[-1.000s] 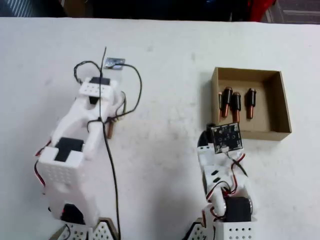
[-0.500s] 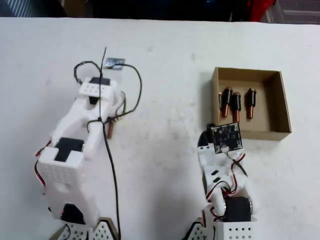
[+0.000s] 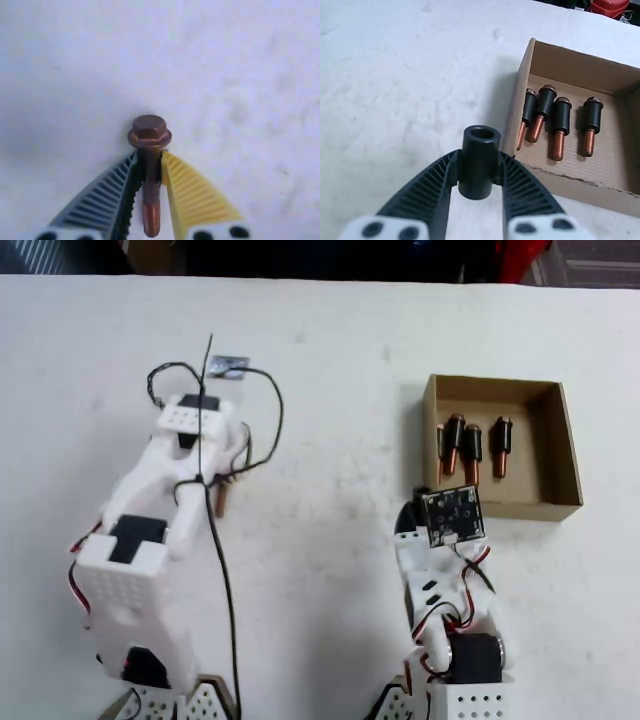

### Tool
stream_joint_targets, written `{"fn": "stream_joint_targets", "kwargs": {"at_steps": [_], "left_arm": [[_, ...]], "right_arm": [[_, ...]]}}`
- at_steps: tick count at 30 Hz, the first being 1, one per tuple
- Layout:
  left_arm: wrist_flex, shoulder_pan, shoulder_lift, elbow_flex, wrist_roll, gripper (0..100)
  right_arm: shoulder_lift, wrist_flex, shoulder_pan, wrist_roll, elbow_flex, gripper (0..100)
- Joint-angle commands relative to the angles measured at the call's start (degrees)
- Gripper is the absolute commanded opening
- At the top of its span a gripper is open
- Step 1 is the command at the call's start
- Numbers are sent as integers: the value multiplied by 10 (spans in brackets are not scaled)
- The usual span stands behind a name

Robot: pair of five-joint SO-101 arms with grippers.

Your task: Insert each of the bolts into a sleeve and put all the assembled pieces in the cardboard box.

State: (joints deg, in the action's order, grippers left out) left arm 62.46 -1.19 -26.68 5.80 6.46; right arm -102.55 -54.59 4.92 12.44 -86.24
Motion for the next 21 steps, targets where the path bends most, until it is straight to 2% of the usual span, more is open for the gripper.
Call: {"fn": "stream_joint_targets", "kwargs": {"at_steps": [1, 21], "left_arm": [[-7, 5, 12, 2, 4, 139], [-11, 0, 7, -43, 6, 135]], "right_arm": [[-7, 14, -6, 9, 6, 18], [-7, 14, -6, 9, 6, 18]]}}
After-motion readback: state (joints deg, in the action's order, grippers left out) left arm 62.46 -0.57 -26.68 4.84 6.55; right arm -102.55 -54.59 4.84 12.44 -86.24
